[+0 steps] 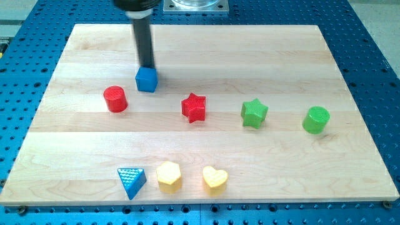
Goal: Place the cube at the top of the triangle
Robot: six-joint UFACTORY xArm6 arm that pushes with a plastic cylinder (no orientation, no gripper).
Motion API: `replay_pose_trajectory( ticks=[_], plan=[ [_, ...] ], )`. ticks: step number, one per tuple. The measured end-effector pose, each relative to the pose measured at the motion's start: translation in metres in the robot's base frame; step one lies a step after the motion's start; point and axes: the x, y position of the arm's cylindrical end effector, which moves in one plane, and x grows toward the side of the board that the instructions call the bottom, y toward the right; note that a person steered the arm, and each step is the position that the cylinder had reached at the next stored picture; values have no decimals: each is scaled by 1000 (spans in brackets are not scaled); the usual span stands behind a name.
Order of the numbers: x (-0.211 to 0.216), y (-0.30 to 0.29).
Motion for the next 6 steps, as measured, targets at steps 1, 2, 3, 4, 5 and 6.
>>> replay_pose_trajectory(
  ticks=[1,2,3,4,5,6],
  plan=[
    [44,11],
    [37,26],
    [64,29],
    [106,29],
    [131,12],
    [138,51]
  ],
)
